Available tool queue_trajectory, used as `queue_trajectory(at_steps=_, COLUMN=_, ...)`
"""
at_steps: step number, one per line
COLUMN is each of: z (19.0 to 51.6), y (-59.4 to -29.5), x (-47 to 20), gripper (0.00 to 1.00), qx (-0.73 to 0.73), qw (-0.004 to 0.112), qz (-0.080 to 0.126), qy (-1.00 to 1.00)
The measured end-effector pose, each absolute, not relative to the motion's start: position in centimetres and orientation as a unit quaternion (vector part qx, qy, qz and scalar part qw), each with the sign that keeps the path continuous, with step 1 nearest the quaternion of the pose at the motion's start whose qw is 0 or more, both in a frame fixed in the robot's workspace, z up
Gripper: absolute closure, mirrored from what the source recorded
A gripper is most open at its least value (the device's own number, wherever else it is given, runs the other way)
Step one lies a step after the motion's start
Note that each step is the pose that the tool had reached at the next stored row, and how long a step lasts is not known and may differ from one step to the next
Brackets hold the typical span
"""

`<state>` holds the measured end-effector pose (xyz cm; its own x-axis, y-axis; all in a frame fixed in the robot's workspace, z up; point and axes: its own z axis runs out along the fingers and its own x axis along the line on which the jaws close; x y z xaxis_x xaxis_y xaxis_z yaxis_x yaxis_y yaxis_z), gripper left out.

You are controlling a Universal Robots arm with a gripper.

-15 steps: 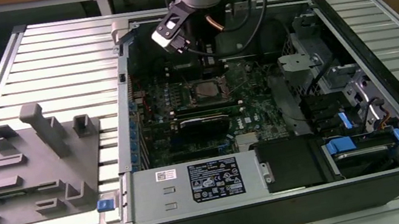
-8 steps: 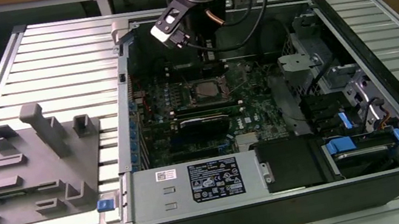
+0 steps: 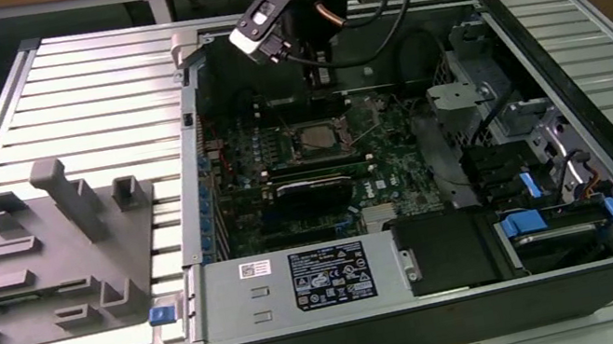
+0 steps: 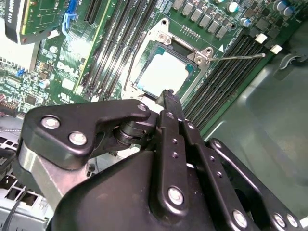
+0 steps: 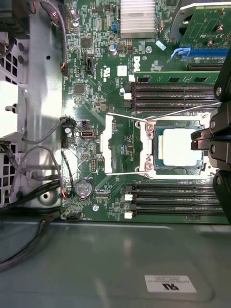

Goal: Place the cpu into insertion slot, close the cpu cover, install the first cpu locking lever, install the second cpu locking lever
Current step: 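Close the cpu cover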

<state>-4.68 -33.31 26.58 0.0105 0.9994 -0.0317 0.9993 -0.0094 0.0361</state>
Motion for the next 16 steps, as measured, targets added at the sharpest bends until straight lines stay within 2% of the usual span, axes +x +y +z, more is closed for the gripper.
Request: queue_trajectory(at_steps=16, z=27.25, y=-33.31, x=-4.68, gripper=0.89, qx=0.710, qw=0.024, qz=0.001, qy=0.703)
